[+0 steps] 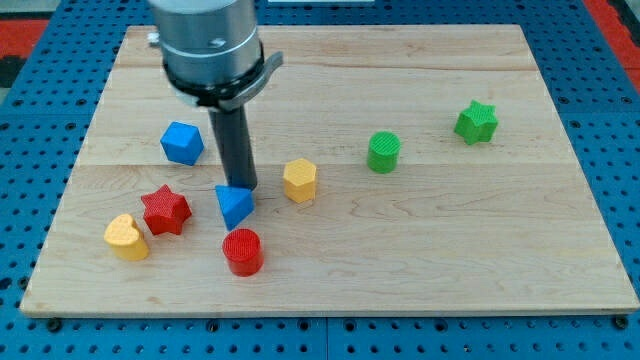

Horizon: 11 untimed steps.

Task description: Keep yellow heart and blue cube vertically above red star

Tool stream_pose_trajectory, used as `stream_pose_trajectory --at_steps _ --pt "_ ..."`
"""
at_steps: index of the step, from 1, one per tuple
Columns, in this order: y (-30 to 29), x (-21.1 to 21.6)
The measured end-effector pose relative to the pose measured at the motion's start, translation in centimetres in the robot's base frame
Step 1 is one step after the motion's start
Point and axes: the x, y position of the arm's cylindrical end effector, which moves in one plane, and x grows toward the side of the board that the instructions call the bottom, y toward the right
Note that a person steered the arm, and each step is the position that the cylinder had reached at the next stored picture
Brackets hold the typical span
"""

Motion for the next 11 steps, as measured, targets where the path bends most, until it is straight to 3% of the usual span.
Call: stream_pose_trajectory --at_steps 1,3,5,6,7,8,11 --pt "1.8 0.5" --pt "-0.1 0.8" --pt "-13.1 -2.1" --pt "-15.8 1.5" --pt "-14.5 11.8" --pt "-10.4 11.8" --pt "-12.3 -2.6"
